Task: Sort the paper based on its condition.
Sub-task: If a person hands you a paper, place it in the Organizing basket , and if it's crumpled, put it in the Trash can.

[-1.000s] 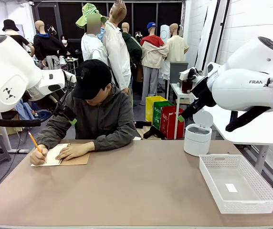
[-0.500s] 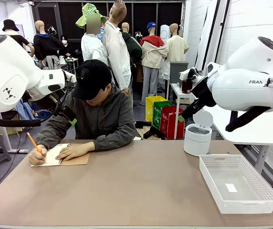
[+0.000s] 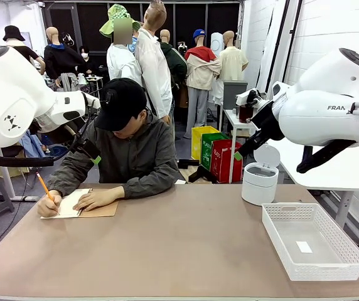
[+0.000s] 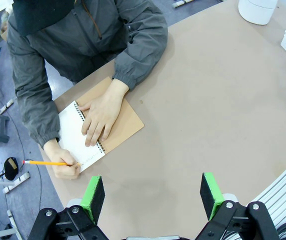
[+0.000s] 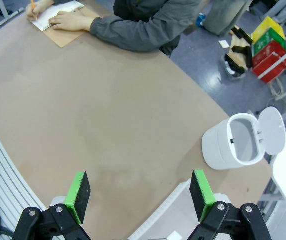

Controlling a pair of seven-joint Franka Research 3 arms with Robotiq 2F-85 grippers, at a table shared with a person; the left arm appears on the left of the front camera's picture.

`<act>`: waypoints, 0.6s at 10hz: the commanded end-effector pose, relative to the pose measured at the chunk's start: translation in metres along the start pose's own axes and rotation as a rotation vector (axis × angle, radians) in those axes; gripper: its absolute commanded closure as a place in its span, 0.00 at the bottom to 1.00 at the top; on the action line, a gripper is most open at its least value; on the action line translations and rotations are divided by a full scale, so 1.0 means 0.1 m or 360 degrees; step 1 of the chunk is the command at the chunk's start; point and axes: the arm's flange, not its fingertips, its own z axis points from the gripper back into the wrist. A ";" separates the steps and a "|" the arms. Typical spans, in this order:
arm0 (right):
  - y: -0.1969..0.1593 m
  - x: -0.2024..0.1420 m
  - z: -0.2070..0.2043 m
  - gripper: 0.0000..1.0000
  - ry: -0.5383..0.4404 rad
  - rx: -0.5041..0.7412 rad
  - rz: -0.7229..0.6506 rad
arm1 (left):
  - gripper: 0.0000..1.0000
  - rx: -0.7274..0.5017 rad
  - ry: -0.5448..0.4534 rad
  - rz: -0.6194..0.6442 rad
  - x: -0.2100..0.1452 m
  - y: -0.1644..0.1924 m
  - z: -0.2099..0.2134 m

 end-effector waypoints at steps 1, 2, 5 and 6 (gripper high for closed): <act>0.00 0.00 0.00 0.00 0.0000 0.0003 0.0000 | 0.00 0.0000 0.0003 0.0000 0.02 0.00 0.01; 0.00 0.00 0.00 0.00 0.0000 0.0003 0.0000 | 0.00 0.0000 0.0003 0.0000 0.02 0.00 0.01; 0.00 0.00 0.00 0.00 0.0000 0.0003 0.0000 | 0.00 0.0000 0.0003 0.0000 0.02 0.00 0.01; 0.00 0.00 0.00 0.00 0.0000 0.0003 0.0000 | 0.00 0.0000 0.0003 0.0000 0.02 0.00 0.01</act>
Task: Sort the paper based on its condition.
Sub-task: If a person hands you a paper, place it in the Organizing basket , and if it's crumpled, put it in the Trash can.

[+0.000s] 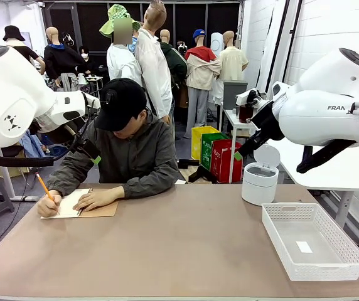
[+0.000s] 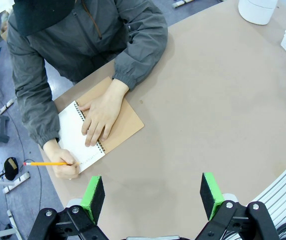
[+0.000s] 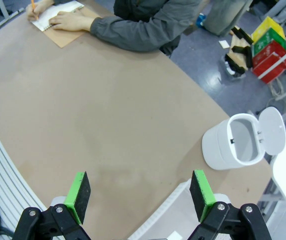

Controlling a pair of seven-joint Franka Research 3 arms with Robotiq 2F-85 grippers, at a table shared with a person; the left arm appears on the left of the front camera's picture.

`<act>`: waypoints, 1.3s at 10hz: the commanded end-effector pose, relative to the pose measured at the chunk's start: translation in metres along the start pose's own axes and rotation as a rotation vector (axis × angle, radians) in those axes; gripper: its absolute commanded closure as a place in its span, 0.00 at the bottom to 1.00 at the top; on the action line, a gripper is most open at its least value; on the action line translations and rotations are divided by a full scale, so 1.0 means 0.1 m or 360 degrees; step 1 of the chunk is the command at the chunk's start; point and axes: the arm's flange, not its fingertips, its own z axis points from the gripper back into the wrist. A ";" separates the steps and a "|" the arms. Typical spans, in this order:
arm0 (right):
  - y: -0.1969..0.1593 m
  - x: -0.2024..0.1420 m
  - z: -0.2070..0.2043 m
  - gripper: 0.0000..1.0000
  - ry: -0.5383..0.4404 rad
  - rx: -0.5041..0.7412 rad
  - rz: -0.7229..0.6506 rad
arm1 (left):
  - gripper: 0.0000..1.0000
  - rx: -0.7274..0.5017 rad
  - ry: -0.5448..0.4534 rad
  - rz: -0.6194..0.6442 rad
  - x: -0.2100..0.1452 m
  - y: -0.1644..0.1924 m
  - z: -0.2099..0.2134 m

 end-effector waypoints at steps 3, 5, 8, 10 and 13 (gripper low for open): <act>0.00 0.00 0.00 0.00 0.0000 0.0003 0.0000 | 0.00 0.0000 0.0003 0.0000 0.02 0.00 0.01; 0.00 0.00 0.00 0.00 0.0000 0.0003 0.0000 | 0.00 0.0000 0.0003 0.0000 0.02 0.00 0.01; 0.00 0.00 0.00 0.00 0.0000 0.0003 0.0000 | 0.00 0.0000 0.0003 0.0000 0.02 0.00 0.01; 0.00 0.00 0.00 0.00 0.0000 0.0003 0.0000 | 0.00 0.0000 0.0003 0.0000 0.02 0.00 0.01; 0.00 0.00 0.00 0.00 0.0000 0.0003 0.0000 | 0.00 0.0000 0.0003 0.0000 0.02 0.00 0.01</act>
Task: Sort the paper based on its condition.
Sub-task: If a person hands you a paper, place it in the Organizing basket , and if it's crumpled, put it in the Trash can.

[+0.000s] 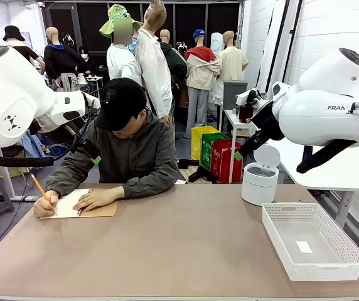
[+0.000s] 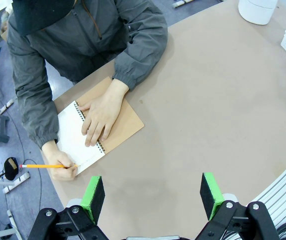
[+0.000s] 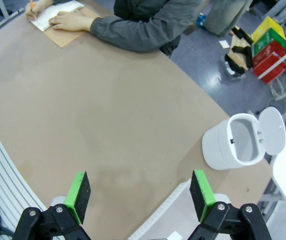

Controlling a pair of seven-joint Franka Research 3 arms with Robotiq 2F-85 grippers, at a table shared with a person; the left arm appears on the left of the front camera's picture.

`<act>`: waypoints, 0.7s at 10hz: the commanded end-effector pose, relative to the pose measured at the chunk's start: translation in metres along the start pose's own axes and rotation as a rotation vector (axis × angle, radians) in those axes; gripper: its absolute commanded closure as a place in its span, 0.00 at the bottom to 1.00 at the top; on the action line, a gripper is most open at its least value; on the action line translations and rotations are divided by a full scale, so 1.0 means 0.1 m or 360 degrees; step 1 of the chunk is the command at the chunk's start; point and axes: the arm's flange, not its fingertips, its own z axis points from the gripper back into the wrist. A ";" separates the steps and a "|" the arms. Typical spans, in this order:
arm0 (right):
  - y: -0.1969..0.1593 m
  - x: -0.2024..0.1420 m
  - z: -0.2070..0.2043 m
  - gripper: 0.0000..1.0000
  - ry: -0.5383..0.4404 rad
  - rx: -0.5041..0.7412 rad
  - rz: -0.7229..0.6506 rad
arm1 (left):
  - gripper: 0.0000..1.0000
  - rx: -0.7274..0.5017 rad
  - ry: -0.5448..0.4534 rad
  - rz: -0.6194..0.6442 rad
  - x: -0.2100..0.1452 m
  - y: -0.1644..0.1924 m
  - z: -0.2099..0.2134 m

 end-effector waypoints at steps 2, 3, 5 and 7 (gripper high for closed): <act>0.00 0.00 0.00 0.00 0.0000 0.0003 0.0000 | 0.00 0.0000 0.0003 0.0000 0.02 0.00 0.01; 0.00 0.00 0.00 0.00 0.0000 0.0003 0.0000 | 0.00 0.0000 0.0003 0.0000 0.02 0.00 0.01; 0.00 0.00 0.00 0.00 0.0000 0.0003 0.0000 | 0.00 0.0000 0.0003 0.0000 0.02 0.00 0.01; 0.00 0.00 0.00 0.00 0.0000 0.0003 0.0000 | 0.00 0.0000 0.0003 0.0000 0.02 0.00 0.01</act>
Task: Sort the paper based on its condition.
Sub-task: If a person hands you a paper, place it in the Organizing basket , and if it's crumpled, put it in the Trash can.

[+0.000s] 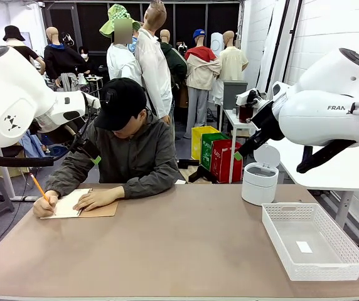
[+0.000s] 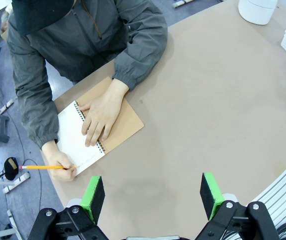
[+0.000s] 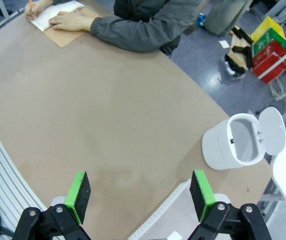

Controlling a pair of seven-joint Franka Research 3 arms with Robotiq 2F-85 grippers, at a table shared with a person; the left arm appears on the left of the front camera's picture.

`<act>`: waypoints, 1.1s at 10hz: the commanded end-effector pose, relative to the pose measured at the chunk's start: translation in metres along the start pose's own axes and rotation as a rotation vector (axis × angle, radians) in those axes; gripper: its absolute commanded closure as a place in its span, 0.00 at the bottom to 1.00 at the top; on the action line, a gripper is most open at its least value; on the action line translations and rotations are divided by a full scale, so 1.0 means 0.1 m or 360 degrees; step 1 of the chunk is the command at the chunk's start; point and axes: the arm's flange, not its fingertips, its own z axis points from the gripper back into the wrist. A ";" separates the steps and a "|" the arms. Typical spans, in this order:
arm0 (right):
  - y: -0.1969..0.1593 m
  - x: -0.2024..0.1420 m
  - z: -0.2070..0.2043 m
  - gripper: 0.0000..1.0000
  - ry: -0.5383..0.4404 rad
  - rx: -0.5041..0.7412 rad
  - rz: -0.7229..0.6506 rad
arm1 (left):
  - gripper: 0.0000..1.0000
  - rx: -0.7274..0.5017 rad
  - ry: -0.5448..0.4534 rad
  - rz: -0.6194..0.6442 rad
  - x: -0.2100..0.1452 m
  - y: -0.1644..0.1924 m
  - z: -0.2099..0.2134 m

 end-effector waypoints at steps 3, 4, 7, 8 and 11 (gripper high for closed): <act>0.00 0.00 0.00 0.00 0.0000 0.0003 0.0000 | 0.00 0.0000 0.0003 0.0000 0.02 0.00 0.01; 0.00 0.00 0.00 0.00 0.0000 0.0003 0.0000 | 0.00 0.0000 0.0003 0.0000 0.02 0.00 0.01; 0.00 0.00 0.00 0.00 0.0000 0.0003 0.0000 | 0.00 0.0000 0.0003 0.0000 0.02 0.00 0.01; 0.00 0.00 0.00 0.00 0.0000 0.0003 0.0000 | 0.00 0.0000 0.0003 0.0000 0.02 0.00 0.01; 0.00 0.00 0.00 0.00 0.0000 0.0003 0.0000 | 0.00 0.0000 0.0003 0.0000 0.02 0.00 0.01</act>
